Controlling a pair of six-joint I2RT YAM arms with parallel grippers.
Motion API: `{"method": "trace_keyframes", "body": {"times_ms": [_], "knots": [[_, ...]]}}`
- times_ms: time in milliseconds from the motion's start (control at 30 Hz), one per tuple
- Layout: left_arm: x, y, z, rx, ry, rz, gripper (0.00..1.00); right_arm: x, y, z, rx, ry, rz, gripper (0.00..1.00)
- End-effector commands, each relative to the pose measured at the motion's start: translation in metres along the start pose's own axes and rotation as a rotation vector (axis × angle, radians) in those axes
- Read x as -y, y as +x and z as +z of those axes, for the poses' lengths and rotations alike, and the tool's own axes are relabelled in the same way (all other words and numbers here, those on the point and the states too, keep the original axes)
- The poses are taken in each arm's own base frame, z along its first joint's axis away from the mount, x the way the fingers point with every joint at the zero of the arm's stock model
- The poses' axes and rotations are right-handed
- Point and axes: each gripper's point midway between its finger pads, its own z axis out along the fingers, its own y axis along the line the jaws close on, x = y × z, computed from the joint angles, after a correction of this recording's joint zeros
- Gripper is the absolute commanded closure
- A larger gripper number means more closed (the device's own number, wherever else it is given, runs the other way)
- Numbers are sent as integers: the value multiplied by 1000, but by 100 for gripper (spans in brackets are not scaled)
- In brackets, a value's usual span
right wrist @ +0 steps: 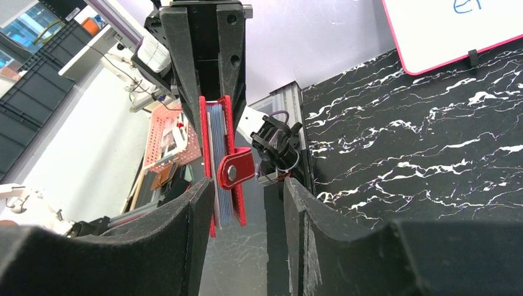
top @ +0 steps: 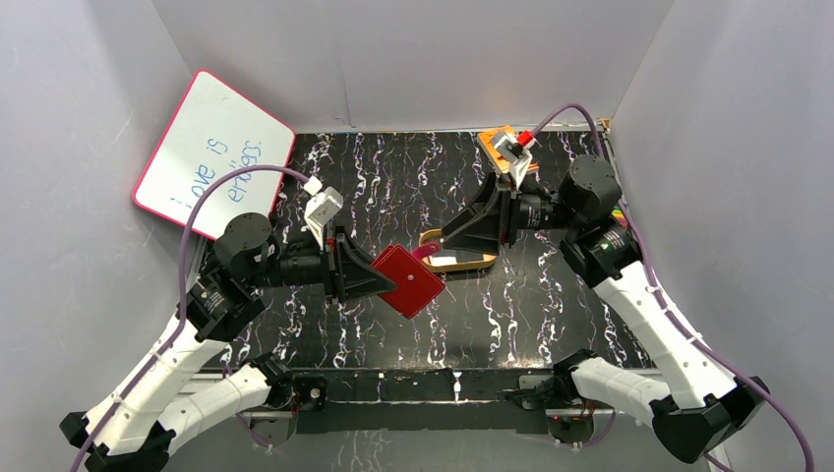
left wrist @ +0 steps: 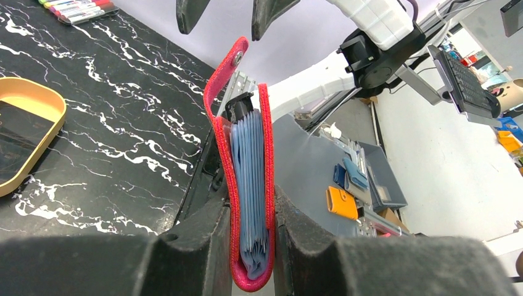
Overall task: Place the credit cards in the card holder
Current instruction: Close the card holder.
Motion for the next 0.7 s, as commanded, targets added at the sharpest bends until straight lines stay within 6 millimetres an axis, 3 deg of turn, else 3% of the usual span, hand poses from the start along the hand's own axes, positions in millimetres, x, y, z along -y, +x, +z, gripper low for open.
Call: {"method": "trace_keyframes", "body": {"times_ms": [0, 67, 167, 233, 467, 667], "knots": [[4, -4, -1, 17, 19, 18, 100, -22, -21, 1, 26, -46, -83, 47], [4, -4, 0, 18, 17, 18, 100, -22, -23, 3, 23, -45, -82, 49], [3, -3, 0, 17, 15, 17, 100, -22, -23, 5, 12, -49, -83, 61], [1, -3, -1, 18, 6, 19, 100, -20, -20, 6, -2, -40, -70, 65], [1, -4, -2, 36, -2, 24, 100, -17, -15, 9, -41, -19, -50, 56], [0, -4, -3, 36, -5, 22, 100, -15, -12, 16, -60, -3, -50, 60]]}}
